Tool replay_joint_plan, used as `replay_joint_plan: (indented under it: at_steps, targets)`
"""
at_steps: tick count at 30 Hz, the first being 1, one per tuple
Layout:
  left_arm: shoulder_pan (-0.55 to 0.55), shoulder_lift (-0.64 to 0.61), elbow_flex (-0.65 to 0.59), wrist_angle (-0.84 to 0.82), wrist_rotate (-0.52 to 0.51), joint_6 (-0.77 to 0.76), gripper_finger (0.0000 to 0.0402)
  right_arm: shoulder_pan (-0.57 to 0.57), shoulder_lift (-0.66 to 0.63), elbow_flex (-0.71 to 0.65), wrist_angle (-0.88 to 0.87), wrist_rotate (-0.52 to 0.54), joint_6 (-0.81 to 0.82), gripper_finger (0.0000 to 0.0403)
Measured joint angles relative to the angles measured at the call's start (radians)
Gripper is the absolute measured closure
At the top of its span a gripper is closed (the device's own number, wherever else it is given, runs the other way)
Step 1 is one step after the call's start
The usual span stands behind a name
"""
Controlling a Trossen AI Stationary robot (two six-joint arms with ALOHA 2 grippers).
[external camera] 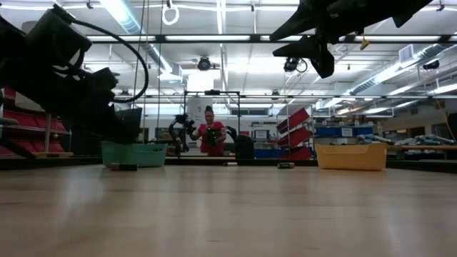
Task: Sort batteries
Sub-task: Put the black battery into the blue bin
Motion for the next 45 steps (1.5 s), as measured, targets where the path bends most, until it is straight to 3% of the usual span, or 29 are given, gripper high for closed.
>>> replay_joint_plan:
  at_steps: [4, 13, 20, 26, 29, 36, 39, 45]
  targets:
    - [0.001, 0.002, -0.034, 0.006, -0.057, 0.002, 0.0251, 0.000, 0.000, 0.000, 0.000, 0.000, -0.002, 0.0249]
    - [0.018, 0.004, -0.124, 0.143, -0.066, 0.013, 0.0251, 0.000, 0.000, 0.000, 0.006, 0.000, -0.003, 0.0249]
    - [0.085, 0.049, -0.124, 0.246, 0.044, 0.033, 0.0251, -0.001, 0.000, 0.000, 0.006, 0.000, -0.003, 0.0249]
    - [0.131, 0.129, -0.097, 0.272, 0.070, 0.060, 0.0251, -0.001, 0.000, 0.000, 0.006, 0.000, -0.003, 0.0249]
    - [0.151, 0.174, -0.091, 0.269, 0.146, 0.085, 0.0251, -0.001, 0.000, 0.000, 0.006, 0.000, -0.003, 0.0249]
    - [0.171, 0.297, -0.088, 0.337, 0.181, 0.006, 0.0253, -0.001, 0.000, 0.000, 0.006, -0.003, -0.003, 0.0249]
    - [0.172, 0.323, -0.088, 0.382, 0.207, 0.002, 0.0271, -0.001, 0.000, 0.000, 0.006, -0.013, -0.004, 0.0249]
    - [0.172, 0.332, -0.086, 0.385, 0.228, -0.050, 0.0347, -0.001, 0.000, 0.000, 0.006, -0.028, -0.008, 0.0249]
